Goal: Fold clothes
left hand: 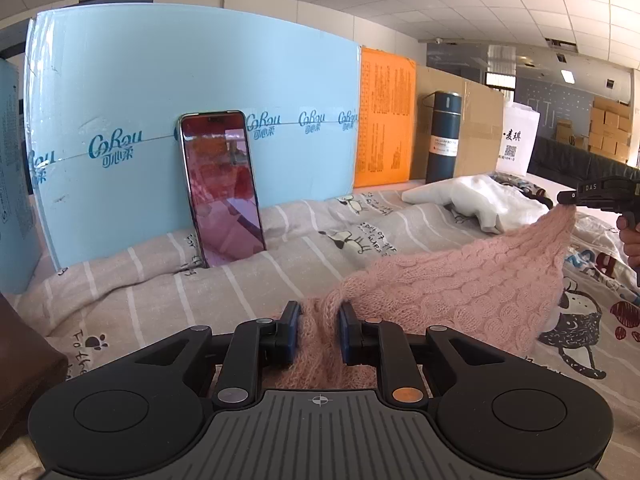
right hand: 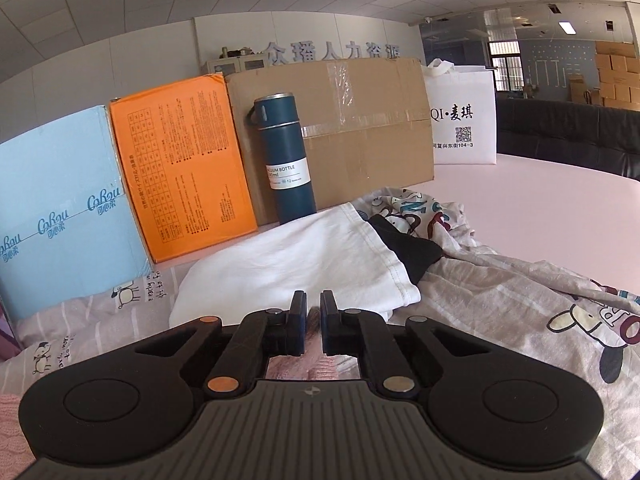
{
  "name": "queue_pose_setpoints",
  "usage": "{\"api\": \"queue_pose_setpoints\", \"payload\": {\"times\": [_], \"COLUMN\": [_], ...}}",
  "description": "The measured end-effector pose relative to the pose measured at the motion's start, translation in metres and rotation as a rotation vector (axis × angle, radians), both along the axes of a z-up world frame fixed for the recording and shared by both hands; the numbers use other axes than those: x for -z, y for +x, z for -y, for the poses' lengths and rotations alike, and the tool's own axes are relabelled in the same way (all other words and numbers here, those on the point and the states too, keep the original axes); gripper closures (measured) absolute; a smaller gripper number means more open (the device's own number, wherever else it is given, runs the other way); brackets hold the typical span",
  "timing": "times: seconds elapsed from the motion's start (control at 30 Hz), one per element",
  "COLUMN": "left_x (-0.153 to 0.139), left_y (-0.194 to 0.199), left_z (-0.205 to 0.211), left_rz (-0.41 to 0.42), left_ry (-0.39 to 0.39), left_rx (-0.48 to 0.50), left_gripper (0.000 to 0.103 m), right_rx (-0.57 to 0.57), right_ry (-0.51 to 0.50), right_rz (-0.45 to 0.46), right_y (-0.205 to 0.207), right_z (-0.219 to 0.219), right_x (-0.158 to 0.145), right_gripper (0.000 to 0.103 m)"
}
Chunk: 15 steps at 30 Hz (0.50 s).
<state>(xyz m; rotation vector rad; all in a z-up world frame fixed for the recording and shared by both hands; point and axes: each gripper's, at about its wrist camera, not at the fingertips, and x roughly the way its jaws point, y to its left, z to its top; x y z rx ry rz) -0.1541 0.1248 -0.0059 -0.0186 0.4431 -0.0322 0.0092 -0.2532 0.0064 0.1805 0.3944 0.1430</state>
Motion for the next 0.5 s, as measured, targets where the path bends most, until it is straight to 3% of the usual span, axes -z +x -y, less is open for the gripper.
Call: {"api": "queue_pose_setpoints", "payload": {"times": [0.1,0.17,0.23,0.27,0.3,0.33,0.47,0.5], "left_x": [-0.005,-0.001,0.003,0.005,0.007,0.006,0.006,0.007], "left_y": [-0.003,-0.001,0.003,0.003,0.004,0.003,0.002,0.002], "left_z": [-0.002,-0.001,0.0,0.0,-0.001,-0.001,-0.002,-0.001], "left_rz": [0.018,0.0,-0.02,-0.026,-0.03,-0.028,-0.026,-0.027], "left_ry": [0.002,0.009,0.016,0.018,0.018,0.017,0.013,0.017], "left_rx": [-0.011,-0.016,-0.022,-0.023,-0.024,-0.025,-0.027,-0.027], "left_gripper": [0.084,0.084,0.084,0.084,0.084,0.083,0.081,0.081], "right_rx": [0.009,0.03,0.038,0.044,0.052,0.077,0.076,0.066], "right_ry": [0.051,0.035,0.082,0.11,0.138,0.153,0.135,0.113], "right_rz": [0.016,-0.011,-0.075,-0.101,-0.126,-0.113,-0.138,-0.151], "right_y": [0.008,0.011,0.013,0.012,0.012,0.007,0.002,0.002], "right_z": [0.005,0.005,0.011,0.016,0.02,0.023,0.019,0.014], "right_x": [0.006,0.011,0.017,0.02,0.022,0.022,0.03,0.034], "right_gripper": [0.096,0.095,0.089,0.064,0.033,0.024,0.021,0.027]}}
